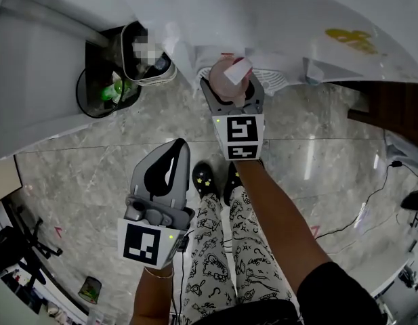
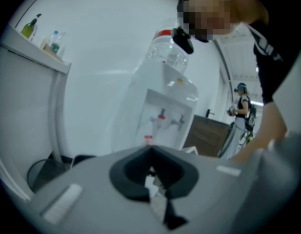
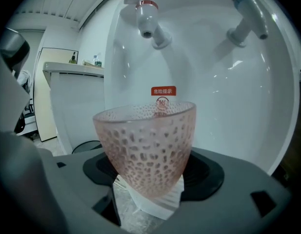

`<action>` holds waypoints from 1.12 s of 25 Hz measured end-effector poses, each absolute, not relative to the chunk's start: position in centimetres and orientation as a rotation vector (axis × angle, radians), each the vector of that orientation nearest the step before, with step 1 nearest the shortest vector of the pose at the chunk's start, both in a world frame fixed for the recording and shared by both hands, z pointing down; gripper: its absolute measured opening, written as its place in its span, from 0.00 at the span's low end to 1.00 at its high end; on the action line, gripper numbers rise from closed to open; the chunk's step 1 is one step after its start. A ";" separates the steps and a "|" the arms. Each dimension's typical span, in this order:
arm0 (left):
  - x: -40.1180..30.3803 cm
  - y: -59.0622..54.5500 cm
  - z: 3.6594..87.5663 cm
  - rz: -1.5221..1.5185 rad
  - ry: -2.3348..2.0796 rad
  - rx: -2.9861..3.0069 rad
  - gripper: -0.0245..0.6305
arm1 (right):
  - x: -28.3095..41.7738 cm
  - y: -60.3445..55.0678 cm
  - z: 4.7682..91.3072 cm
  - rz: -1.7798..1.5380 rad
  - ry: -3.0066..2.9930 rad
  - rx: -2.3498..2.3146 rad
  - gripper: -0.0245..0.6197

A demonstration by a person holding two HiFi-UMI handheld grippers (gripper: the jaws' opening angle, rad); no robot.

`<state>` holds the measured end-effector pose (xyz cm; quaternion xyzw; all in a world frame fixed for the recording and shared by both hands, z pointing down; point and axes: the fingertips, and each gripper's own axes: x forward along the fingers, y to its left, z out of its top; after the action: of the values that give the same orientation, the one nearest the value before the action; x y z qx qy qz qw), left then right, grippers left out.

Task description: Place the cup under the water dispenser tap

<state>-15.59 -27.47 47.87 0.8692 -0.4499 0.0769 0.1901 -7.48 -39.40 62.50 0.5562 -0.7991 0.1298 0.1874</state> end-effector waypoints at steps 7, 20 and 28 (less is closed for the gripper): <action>-14.3 -26.4 48.2 0.211 -1.197 2.440 0.04 | -7.0 -39.6 63.6 0.381 -2.210 1.616 0.60; -13.8 -25.4 47.6 0.215 -1.172 2.432 0.04 | -6.9 -38.9 65.7 0.553 -2.089 1.505 0.60; -12.6 -24.9 46.6 0.206 -1.150 2.436 0.04 | -7.4 -37.4 65.1 0.546 -2.103 1.415 0.60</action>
<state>-12.61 -24.88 46.65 0.8799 -0.4154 0.0746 0.2183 -7.44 -37.38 65.12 0.5253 -0.7808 0.2027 0.2708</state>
